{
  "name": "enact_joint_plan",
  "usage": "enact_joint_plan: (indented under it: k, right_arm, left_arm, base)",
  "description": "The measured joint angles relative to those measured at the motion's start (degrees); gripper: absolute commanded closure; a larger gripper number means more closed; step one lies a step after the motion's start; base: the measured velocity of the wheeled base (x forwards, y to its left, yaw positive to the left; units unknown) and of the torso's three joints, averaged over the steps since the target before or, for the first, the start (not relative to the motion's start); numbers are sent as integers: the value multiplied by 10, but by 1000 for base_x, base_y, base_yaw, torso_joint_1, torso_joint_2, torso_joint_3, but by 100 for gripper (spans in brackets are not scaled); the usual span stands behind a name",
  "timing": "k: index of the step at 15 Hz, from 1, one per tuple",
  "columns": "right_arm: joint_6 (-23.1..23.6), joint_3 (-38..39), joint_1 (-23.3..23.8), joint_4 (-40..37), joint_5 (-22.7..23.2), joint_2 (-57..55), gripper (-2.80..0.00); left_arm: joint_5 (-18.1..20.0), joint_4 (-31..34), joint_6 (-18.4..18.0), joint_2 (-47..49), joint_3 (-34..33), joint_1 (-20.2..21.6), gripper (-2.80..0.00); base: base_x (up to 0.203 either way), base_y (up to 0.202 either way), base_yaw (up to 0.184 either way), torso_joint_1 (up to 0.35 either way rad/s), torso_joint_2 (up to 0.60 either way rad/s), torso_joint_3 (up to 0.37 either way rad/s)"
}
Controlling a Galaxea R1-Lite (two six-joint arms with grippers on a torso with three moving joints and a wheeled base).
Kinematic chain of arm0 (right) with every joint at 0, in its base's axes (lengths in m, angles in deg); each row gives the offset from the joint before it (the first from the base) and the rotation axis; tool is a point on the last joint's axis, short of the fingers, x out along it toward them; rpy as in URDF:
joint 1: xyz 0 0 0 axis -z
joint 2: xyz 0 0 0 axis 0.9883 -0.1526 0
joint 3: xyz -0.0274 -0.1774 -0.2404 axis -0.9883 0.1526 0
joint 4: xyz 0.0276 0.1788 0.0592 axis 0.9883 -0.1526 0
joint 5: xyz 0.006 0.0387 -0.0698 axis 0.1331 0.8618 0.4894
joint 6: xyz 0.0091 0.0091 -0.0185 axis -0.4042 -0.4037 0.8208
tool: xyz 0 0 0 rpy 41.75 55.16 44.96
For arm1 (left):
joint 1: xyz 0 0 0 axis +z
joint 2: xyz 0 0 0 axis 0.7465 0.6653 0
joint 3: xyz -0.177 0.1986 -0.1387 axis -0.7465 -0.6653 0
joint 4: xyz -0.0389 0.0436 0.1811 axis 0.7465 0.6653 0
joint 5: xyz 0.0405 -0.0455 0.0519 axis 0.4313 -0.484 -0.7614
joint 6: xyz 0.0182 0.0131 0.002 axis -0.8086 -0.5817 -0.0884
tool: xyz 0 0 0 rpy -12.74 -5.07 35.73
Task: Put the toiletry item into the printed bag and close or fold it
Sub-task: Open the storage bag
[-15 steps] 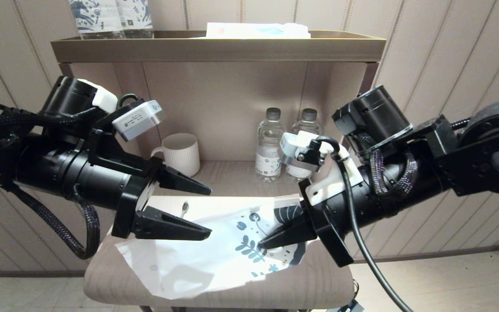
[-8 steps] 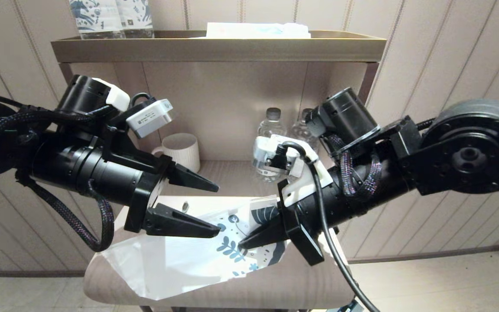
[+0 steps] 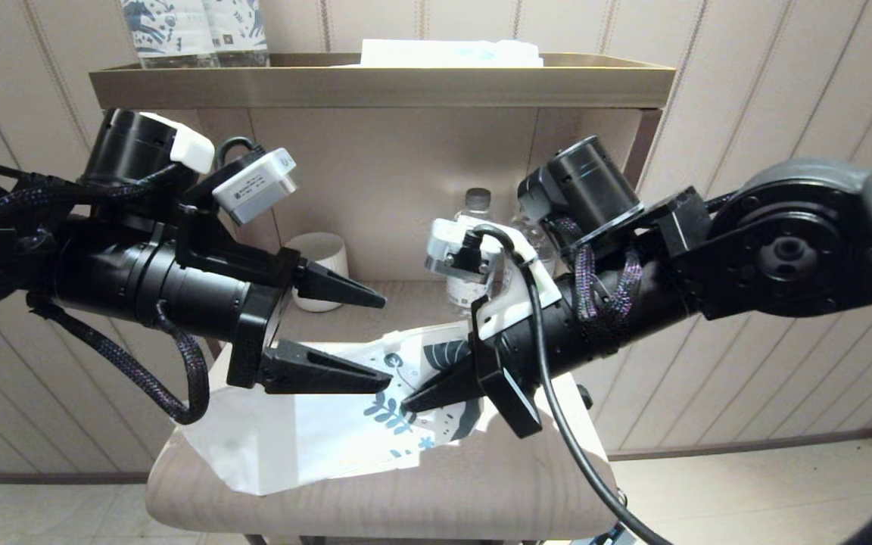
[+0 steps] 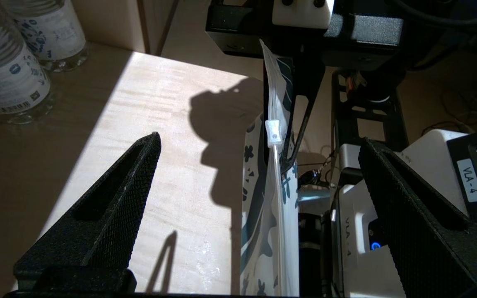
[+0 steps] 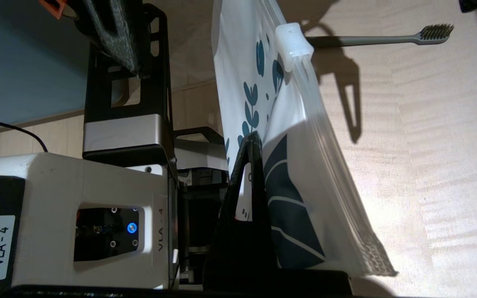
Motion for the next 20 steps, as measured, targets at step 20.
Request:
enact_joint_plan:
  k: [20]
  right_arm:
    - [-3,-16,1,1,0,-13,0]
  left_arm:
    - [-9,-20,8,-7,-21,-19,-280]
  base:
    - [0,0,0,0,0,0]
